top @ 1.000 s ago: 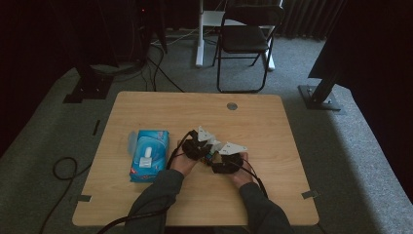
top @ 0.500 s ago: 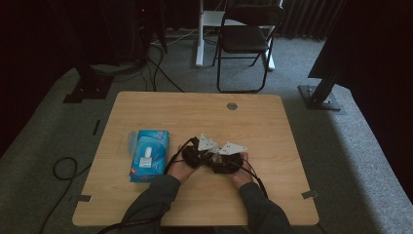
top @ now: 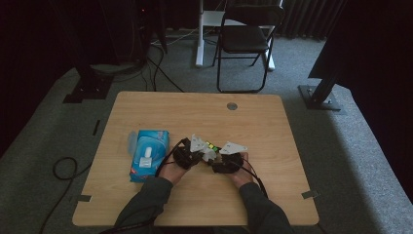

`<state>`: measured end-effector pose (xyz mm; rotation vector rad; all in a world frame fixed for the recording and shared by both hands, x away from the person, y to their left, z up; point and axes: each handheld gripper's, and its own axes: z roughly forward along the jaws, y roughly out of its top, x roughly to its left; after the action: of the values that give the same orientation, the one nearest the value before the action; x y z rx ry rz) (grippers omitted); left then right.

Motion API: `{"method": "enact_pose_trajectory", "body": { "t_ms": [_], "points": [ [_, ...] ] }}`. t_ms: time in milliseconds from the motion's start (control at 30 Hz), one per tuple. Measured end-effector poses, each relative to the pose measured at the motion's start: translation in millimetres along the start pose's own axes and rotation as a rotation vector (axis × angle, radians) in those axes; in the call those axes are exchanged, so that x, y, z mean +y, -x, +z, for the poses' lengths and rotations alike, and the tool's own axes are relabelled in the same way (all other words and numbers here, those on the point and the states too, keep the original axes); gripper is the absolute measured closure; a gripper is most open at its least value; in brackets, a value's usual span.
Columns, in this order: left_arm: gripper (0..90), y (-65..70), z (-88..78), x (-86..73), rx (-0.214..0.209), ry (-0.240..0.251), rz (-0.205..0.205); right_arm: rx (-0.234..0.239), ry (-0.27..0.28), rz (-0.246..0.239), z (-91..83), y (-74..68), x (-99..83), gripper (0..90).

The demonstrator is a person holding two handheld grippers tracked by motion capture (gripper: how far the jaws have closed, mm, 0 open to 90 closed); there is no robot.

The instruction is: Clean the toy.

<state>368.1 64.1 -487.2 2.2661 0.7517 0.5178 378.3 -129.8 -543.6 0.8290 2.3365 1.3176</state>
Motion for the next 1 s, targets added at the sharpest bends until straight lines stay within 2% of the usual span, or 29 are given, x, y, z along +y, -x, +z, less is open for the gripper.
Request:
{"method": "enact_pose_trajectory", "body": {
  "t_ms": [33,133,233,367,433,467,567,633,767,867,1000],
  "points": [
    [83.7,-0.5,1.0,1.1,0.009,0.003,0.001,-0.004,0.0,0.002,0.0,0.2,0.0,34.3],
    [83.4,-6.3,4.4,4.7,0.025,0.015,-0.036,-0.011,0.002,0.006,0.0,1.0,-0.1,34.4],
    [83.4,-10.6,10.0,8.9,0.022,0.02,-0.066,-0.005,0.002,-0.005,0.1,0.6,-0.1,34.3],
    [83.3,-3.3,17.7,18.2,0.04,0.012,-0.032,0.007,0.0,-0.013,0.1,0.4,0.0,34.3],
    [83.3,1.3,19.1,19.8,0.018,0.023,-0.03,0.009,0.0,-0.016,0.1,-0.4,0.0,34.3],
    [83.3,3.9,18.8,19.9,0.011,0.023,-0.012,0.01,0.0,-0.015,0.1,-0.4,0.0,34.3],
    [83.4,3.0,15.6,17.6,0.02,0.017,-0.011,0.016,0.0,-0.017,-0.3,-0.7,-0.3,34.3],
    [83.4,-3.2,12.4,14.4,0.049,0.006,-0.032,0.017,-0.001,-0.016,-0.3,-0.6,-0.3,34.3],
    [83.4,-17.5,8.1,4.6,0.105,-0.012,-0.12,0.019,-0.001,-0.017,-0.4,-0.5,-0.3,34.2],
    [83.3,-22.6,12.4,-1.3,0.121,-0.047,-0.189,0.023,-0.002,-0.02,-0.5,0.1,-0.3,34.2],
    [83.6,-17.6,18.0,-0.4,0.12,-0.088,-0.179,0.038,-0.004,-0.019,-0.9,0.6,-0.5,34.0]
  ]
}}
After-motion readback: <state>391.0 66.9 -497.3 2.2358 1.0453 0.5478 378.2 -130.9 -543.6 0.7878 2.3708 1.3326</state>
